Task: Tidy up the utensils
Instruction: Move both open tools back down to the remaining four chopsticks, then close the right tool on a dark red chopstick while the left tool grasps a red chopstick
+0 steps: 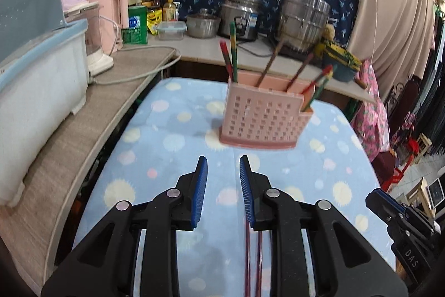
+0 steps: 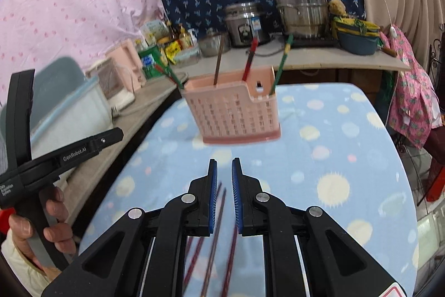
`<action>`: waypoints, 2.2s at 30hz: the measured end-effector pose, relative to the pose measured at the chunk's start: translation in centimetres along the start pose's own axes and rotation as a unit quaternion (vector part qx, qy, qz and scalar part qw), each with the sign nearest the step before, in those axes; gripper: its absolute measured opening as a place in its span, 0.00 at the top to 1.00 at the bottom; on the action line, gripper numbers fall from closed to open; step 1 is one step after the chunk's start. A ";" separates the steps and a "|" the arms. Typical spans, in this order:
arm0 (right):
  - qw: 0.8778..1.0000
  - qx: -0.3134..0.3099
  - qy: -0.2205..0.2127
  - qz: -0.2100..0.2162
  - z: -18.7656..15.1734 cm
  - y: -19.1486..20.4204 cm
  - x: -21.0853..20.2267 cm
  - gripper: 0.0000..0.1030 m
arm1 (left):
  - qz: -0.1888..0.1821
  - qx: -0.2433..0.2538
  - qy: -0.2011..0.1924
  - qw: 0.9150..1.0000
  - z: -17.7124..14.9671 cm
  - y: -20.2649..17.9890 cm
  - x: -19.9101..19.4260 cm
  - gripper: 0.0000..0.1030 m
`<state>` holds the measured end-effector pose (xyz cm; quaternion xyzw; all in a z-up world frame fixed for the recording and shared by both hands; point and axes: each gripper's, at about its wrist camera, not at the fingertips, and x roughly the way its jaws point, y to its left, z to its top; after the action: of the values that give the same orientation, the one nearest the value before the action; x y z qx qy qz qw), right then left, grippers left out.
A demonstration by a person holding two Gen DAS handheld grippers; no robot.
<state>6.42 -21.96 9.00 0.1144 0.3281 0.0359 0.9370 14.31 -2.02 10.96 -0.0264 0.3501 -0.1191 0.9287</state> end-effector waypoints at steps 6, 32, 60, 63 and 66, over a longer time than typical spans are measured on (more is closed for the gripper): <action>0.998 -0.012 0.053 -0.017 -5.1 0.0 0.7 0.88 | -0.002 0.006 0.043 0.999 -4.9 -0.2 0.1 0.78; 0.988 -0.019 0.150 -0.010 -14.2 1.1 2.6 0.88 | -0.021 0.025 0.144 0.989 -14.8 -1.7 1.3 0.78; 0.986 -0.022 0.162 -0.012 -15.0 1.1 3.2 0.91 | -0.042 0.043 0.176 0.983 -16.4 -3.0 2.2 0.71; 0.986 -0.021 0.162 -0.012 -15.0 1.1 3.2 0.92 | -0.040 0.043 0.183 0.981 -16.7 -3.0 2.5 0.71; 0.986 -0.021 0.162 -0.012 -15.0 1.1 3.2 0.92 | -0.037 0.042 0.186 0.981 -16.9 -2.8 2.7 0.71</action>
<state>-0.36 -17.55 -4.04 0.0831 0.4763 0.0498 0.8739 4.61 -4.82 -3.11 0.0219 0.5100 -0.1702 0.8429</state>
